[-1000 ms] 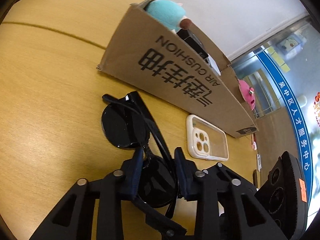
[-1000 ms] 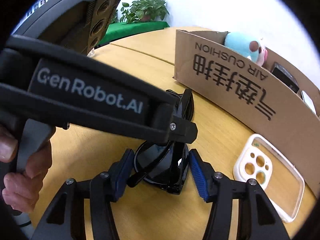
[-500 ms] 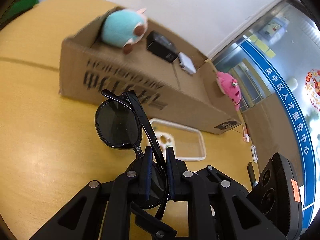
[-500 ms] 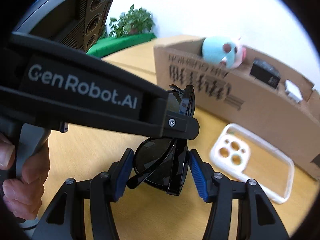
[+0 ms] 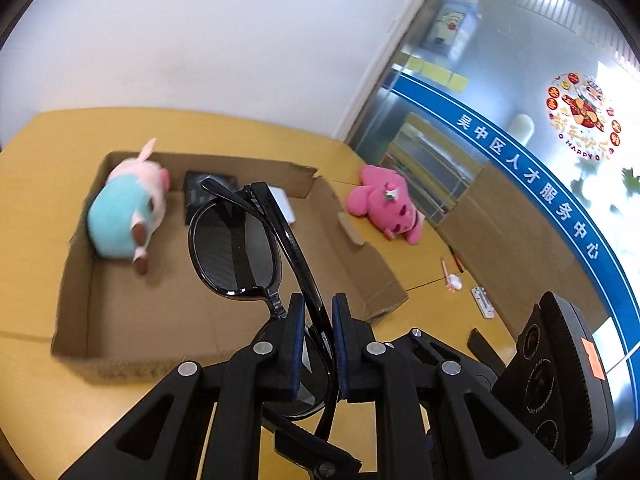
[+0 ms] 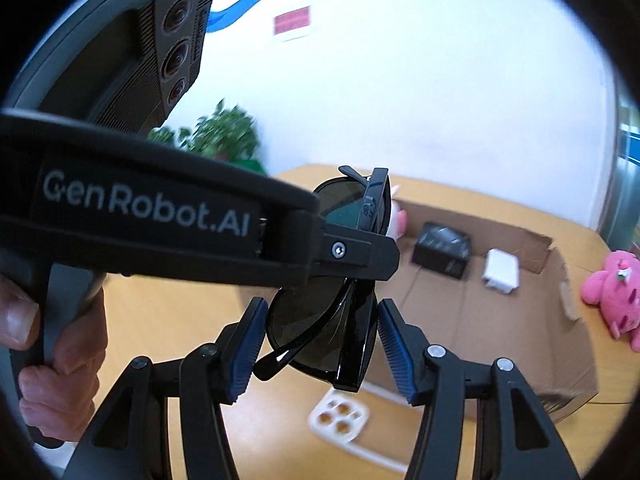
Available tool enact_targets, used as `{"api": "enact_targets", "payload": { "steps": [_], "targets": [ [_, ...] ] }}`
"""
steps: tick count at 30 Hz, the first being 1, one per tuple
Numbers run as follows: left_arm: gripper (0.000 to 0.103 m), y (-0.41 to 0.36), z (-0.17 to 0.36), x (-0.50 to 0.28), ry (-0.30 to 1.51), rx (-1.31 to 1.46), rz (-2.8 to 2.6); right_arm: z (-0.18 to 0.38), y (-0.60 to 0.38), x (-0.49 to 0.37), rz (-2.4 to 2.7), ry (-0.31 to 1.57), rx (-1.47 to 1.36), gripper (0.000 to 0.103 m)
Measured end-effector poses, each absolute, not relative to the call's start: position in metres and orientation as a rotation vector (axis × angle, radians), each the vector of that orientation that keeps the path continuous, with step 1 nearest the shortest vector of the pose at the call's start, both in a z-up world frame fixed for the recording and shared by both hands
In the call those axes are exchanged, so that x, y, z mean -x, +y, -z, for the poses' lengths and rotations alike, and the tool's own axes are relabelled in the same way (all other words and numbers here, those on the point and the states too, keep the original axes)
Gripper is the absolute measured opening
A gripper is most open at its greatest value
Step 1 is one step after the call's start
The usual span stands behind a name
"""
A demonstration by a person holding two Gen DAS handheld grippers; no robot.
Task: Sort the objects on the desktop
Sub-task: 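Close the right gripper on the black sunglasses and lift them, then carry the sunglasses with the right gripper over the cardboard box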
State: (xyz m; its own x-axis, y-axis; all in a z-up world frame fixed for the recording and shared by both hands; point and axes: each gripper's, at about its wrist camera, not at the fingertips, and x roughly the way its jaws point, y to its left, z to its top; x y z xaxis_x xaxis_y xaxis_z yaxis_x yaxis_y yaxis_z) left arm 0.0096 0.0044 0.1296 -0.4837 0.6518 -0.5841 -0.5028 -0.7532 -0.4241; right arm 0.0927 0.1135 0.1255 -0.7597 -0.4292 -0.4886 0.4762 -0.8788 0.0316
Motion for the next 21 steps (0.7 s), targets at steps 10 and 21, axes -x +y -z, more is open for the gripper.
{"api": "enact_targets", "payload": {
  "steps": [10, 21],
  "targets": [
    [0.013, 0.055, -0.128, 0.07, -0.237, 1.076, -2.081, -0.127, 0.16, -0.009, 2.614, -0.034, -0.792, 0.055],
    [0.008, 0.176, -0.07, 0.159, -0.227, 1.252, -1.84, -0.082, 0.256, 0.087, 2.62, -0.225, -1.095, 0.055]
  ]
}}
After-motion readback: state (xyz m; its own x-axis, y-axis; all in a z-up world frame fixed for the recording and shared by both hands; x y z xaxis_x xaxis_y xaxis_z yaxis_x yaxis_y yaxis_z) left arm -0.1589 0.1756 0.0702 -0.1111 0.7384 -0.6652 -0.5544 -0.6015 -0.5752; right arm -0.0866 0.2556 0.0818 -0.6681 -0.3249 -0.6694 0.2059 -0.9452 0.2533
